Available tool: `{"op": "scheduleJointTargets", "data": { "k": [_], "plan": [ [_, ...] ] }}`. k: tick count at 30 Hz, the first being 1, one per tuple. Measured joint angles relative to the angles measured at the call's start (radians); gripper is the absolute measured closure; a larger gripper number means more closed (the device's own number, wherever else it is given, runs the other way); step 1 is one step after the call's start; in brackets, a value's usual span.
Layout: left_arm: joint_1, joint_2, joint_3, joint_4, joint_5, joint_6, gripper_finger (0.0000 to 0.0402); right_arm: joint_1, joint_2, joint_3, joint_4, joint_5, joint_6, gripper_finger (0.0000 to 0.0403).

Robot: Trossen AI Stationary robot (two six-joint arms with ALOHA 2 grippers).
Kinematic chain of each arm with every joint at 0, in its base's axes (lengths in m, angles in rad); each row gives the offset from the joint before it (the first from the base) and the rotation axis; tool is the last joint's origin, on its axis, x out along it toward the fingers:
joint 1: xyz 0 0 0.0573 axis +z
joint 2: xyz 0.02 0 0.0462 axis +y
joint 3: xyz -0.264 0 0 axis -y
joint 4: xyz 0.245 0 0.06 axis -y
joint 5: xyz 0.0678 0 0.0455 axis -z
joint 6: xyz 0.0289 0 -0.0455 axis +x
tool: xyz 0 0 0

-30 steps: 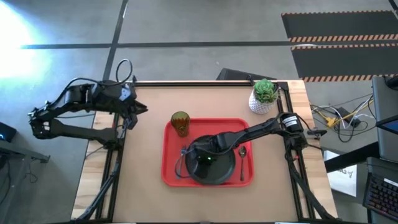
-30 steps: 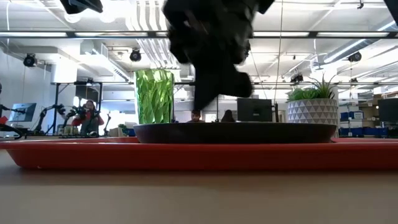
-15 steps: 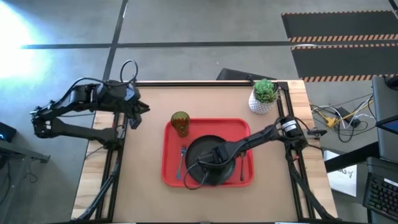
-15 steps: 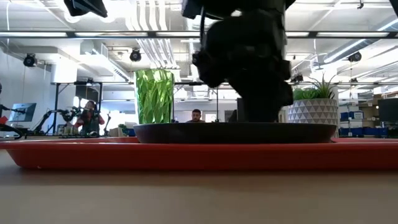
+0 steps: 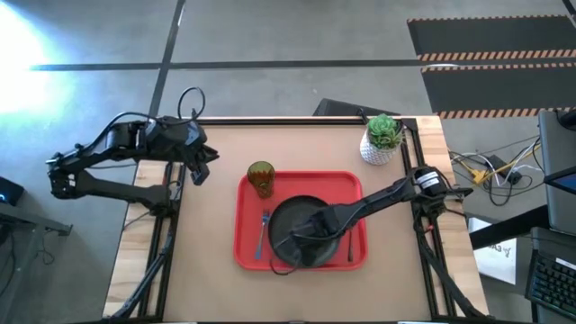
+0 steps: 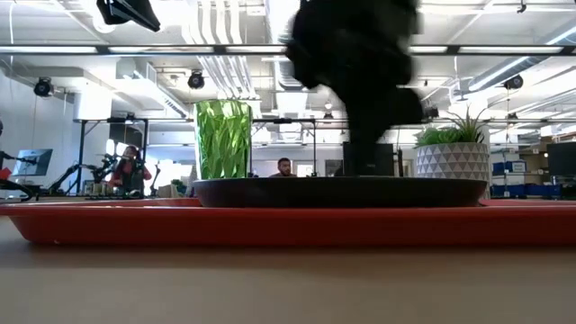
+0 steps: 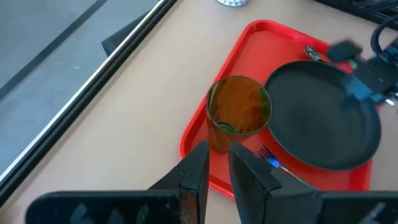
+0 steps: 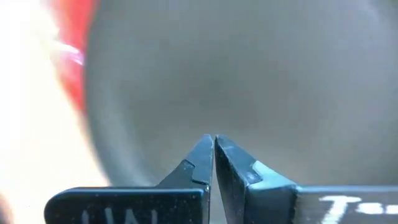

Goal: Pick and place plate/cup/fork/spoon on tray
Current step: Adjust the set up tray

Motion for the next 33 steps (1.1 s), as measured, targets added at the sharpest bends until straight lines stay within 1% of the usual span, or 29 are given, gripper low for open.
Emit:
{"op": "scheduleJointTargets", "data": {
  "k": [2,5,6,9,14,17,19,22,25,28,29,33],
  "plan": [
    [0.000,-0.011,0.000,-0.001,0.000,0.000,0.0359,-0.013,-0.001,0.000,0.163,-0.015,-0.025,0.0394],
    [0.000,-0.032,0.000,-0.002,0.000,0.000,0.0359,-0.037,0.019,0.000,0.432,-0.067,-0.085,0.0394],
    [0.000,-0.039,0.000,-0.004,0.000,0.000,0.0359,-0.044,0.031,0.001,0.491,-0.079,-0.101,0.0394],
    [0.000,-0.071,0.000,-0.012,0.000,0.000,0.0359,-0.068,0.067,0.012,0.547,-0.112,-0.115,0.0394],
    [0.000,-0.124,0.000,-0.031,0.000,0.000,0.0359,-0.100,0.122,0.060,0.546,-0.167,-0.135,0.0394],
    [0.000,-0.150,0.000,-0.038,0.000,-0.003,0.0359,-0.104,0.151,0.115,0.480,-0.169,-0.172,0.0394],
    [0.000,-0.165,0.000,-0.038,-0.001,-0.004,0.0359,-0.103,0.160,0.169,0.399,-0.141,-0.206,0.0394],
    [0.000,-0.182,0.000,-0.038,-0.007,-0.004,0.0359,-0.103,0.156,0.246,0.195,-0.086,-0.237,0.0394],
    [0.000,-0.191,0.000,-0.037,-0.013,-0.004,0.0359,-0.104,0.152,0.286,-0.033,-0.047,-0.235,0.0394],
    [0.000,-0.196,0.000,-0.038,-0.014,-0.004,0.0359,-0.104,0.152,0.290,-0.180,-0.049,-0.205,0.0394],
    [0.000,-0.197,0.000,-0.038,-0.015,-0.005,0.0359,-0.100,0.152,0.279,-0.202,-0.050,-0.190,0.0394],
    [0.000,-0.191,0.000,-0.037,-0.015,-0.007,0.0359,-0.080,0.151,0.215,-0.206,-0.056,-0.166,0.0394]
  ]
}}
